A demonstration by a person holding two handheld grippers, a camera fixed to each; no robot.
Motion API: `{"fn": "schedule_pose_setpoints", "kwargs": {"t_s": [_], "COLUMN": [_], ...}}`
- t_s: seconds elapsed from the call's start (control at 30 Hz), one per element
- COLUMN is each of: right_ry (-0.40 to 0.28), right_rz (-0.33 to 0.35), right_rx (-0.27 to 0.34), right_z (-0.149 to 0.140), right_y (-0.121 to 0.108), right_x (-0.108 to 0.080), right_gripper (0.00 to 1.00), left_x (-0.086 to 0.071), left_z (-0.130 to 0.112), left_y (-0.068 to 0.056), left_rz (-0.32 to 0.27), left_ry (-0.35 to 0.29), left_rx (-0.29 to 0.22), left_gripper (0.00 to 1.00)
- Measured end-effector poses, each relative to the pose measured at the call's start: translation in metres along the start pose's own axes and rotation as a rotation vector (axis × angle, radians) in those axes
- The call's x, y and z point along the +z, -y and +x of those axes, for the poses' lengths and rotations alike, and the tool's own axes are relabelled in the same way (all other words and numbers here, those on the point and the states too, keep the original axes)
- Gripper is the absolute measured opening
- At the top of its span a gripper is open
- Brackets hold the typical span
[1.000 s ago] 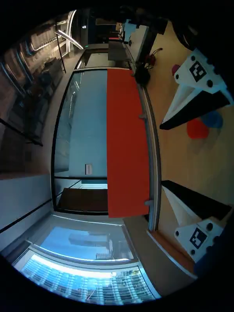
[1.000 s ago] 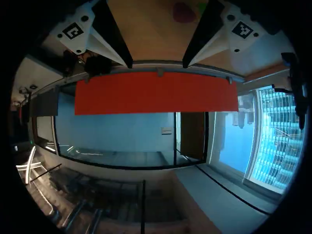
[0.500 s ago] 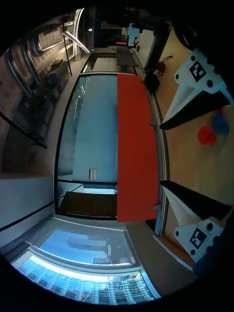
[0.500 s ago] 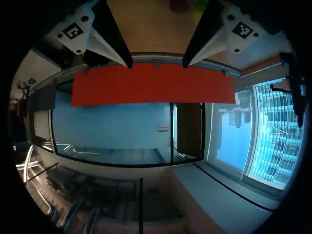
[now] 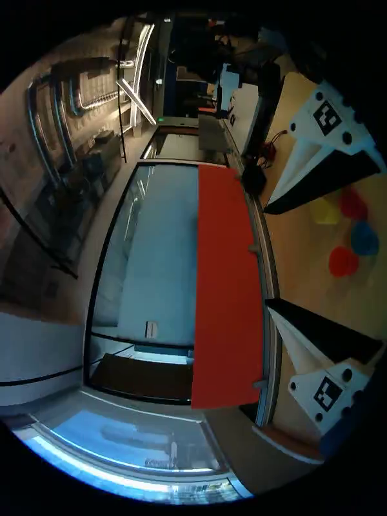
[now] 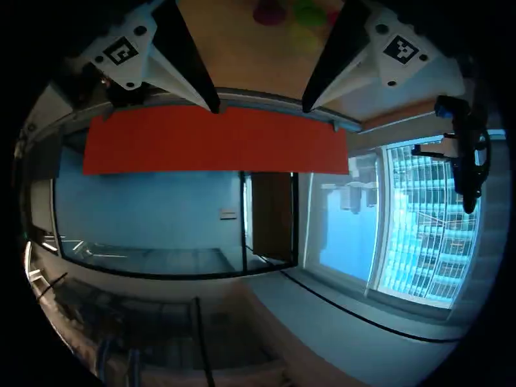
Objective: Pour water
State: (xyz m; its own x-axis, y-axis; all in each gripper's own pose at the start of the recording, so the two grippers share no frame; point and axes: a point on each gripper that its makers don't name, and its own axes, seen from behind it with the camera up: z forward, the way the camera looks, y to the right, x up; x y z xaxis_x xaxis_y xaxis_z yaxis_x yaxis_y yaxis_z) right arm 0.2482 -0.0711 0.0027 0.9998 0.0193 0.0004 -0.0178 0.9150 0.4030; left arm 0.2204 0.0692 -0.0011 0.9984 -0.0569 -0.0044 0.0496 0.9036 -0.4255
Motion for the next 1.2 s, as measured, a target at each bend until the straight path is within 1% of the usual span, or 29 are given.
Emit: {"fn": "schedule_pose_setpoints", "kwargs": {"t_s": [0.1, 0.2, 0.3, 0.37, 0.5, 0.7, 0.8, 0.9, 1.0, 1.2], "right_ry": [-0.009, -0.008, 0.003, 0.015, 0.048, 0.118, 0.145, 0.174, 0.207, 0.282], "right_rz": [0.093, 0.16, 0.192, 0.206, 0.237, 0.291, 0.303, 0.317, 0.329, 0.355], "right_rx": [-0.009, -0.009, -0.012, -0.024, -0.051, -0.09, -0.113, -0.136, -0.155, -0.176], "right_z": [0.003, 0.004, 0.003, 0.001, -0.006, -0.021, -0.028, -0.037, -0.05, -0.087], "right_y": [0.024, 0.042, 0.052, 0.056, 0.064, 0.075, 0.077, 0.08, 0.081, 0.083], "right_x": [-0.002, -0.004, -0.004, -0.005, -0.006, -0.011, -0.011, -0.012, -0.013, -0.017], "right_gripper": [0.99, 0.99, 0.99, 0.99, 0.99, 0.99, 0.99, 0.99, 0.99, 0.99], "left_x": [-0.001, -0.002, -0.001, -0.002, -0.005, -0.009, -0.011, -0.008, -0.007, -0.003], "left_z": [0.002, 0.002, -0.001, -0.004, -0.012, -0.028, -0.038, -0.047, -0.058, -0.085], "left_y": [-0.015, -0.029, -0.037, -0.04, -0.044, -0.049, -0.052, -0.053, -0.052, -0.048], "left_rz": [-0.066, -0.124, -0.163, -0.178, -0.203, -0.234, -0.253, -0.265, -0.268, -0.284], "left_ry": [0.001, 0.004, 0.011, 0.02, 0.041, 0.083, 0.109, 0.134, 0.153, 0.201], "left_rx": [-0.006, -0.016, -0.02, -0.016, 0.011, 0.058, 0.065, 0.065, 0.063, 0.063], "left_gripper": [0.96, 0.96, 0.96, 0.96, 0.97, 0.97, 0.97, 0.96, 0.97, 0.96]}}
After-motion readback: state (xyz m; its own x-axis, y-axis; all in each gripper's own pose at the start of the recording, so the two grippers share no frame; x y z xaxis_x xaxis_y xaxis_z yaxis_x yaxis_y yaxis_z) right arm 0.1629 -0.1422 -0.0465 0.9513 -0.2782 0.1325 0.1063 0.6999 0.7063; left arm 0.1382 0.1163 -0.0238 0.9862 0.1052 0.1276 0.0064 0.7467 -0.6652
